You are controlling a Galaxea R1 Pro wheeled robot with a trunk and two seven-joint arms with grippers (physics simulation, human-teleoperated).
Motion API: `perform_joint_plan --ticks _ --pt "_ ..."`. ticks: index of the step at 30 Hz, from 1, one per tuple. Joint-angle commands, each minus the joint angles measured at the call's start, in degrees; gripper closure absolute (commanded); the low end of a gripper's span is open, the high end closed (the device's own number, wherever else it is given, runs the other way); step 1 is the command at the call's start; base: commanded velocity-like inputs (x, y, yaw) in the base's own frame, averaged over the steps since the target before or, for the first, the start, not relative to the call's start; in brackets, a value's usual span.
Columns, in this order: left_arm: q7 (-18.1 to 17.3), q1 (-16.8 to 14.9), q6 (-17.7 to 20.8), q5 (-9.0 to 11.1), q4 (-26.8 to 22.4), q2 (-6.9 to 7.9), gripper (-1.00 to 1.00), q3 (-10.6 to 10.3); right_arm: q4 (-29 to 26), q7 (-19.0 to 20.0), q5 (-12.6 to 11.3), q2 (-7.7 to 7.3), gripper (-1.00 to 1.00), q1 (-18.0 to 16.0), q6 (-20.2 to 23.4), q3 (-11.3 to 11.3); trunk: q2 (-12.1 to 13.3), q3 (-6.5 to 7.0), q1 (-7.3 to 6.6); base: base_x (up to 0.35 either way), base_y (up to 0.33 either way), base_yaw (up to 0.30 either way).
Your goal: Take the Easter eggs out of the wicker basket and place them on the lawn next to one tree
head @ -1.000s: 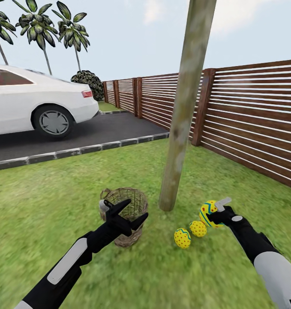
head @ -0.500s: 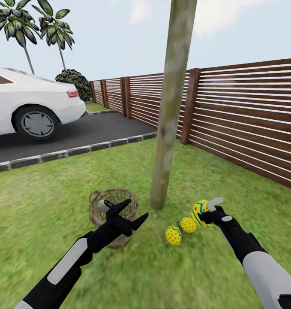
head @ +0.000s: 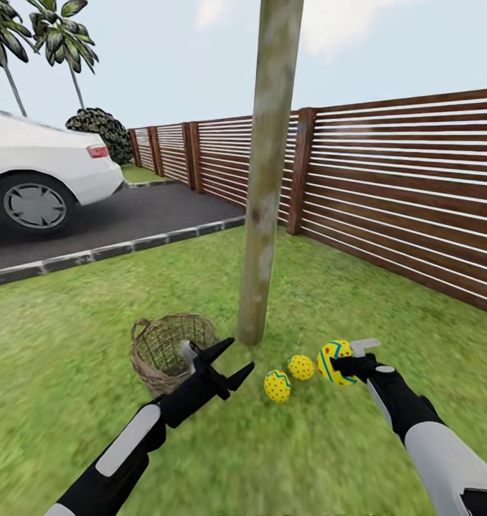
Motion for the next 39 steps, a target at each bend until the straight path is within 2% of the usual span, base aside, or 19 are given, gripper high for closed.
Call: perform_joint_plan --ticks 1,5,19,33,39 --pt "-0.03 -0.05 0.27 0.42 0.74 0.05 -1.0 -0.11 -0.29 0.45 0.61 0.01 1.0 -0.01 0.29 -0.57 -0.02 -0.13 -0.01 0.0 0.0 -0.161" --pt "-0.03 -0.05 0.26 0.32 0.7 0.06 -1.0 -0.24 -0.43 0.45 0.7 0.06 1.0 -0.03 0.28 -1.49 -0.02 -0.46 -0.01 0.101 -0.045 -0.161" --pt "0.06 -0.05 0.25 0.21 0.5 -0.03 -1.0 -0.5 -0.09 0.58 0.76 0.08 1.0 0.01 -0.19 -1.56 -0.02 -1.51 -0.01 0.288 -0.167 -0.149" --pt "0.08 -0.05 0.25 0.04 0.42 -0.97 -1.0 -0.59 0.46 0.51 0.62 0.05 1.0 0.01 -0.42 -1.5 -0.02 -1.54 -0.01 0.29 -0.186 0.001" --pt "0.14 -0.05 0.25 0.04 0.42 -1.33 -1.0 -0.63 0.61 0.36 0.64 0.08 1.0 0.01 -0.41 -1.47 -0.02 -1.58 -0.01 0.245 -0.253 0.232"
